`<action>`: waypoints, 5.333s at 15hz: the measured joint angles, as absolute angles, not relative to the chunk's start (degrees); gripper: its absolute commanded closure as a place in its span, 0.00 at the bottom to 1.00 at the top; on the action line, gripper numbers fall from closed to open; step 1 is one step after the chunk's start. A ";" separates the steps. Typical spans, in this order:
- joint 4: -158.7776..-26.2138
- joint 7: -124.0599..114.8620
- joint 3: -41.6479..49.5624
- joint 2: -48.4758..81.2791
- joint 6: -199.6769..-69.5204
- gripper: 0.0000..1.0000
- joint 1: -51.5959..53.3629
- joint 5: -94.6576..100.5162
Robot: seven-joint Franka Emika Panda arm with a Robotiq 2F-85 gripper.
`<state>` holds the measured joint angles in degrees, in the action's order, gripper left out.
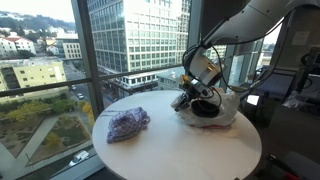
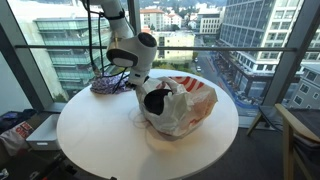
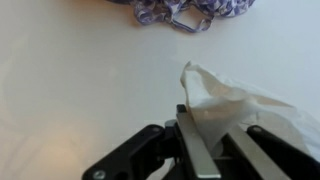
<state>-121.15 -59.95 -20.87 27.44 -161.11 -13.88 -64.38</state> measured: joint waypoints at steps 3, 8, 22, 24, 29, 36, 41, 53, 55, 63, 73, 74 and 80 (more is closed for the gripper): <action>-120.66 -53.43 -24.19 26.57 -155.04 0.97 -18.08 -71.35; -120.68 -42.70 -18.75 23.61 -136.30 0.97 -17.66 -83.66; -126.04 -37.85 -1.96 13.16 -116.42 0.94 -5.60 -84.30; -126.22 -37.78 -1.94 14.26 -115.31 0.68 -4.34 -83.45; -126.17 -39.17 -1.67 16.36 -113.89 0.30 -1.73 -77.80; -127.08 -55.12 0.43 12.62 -123.88 0.00 2.55 -55.87; -129.71 -68.29 0.42 7.26 -131.41 0.01 4.56 -36.60; -134.41 -84.06 -7.66 -6.47 -145.92 0.00 5.80 0.34; -134.10 -83.95 -9.64 -5.08 -151.49 0.00 6.33 1.35; -124.67 -81.24 -14.59 13.12 -161.94 0.00 14.02 2.60; -106.02 -77.89 -8.06 32.78 -160.67 0.00 24.51 7.84; -105.94 -77.66 -7.86 32.97 -160.65 0.00 24.66 7.39; -105.30 -78.01 -1.99 34.97 -160.31 0.00 28.90 7.28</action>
<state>-105.30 -78.01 -1.99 34.97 -160.31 28.90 7.28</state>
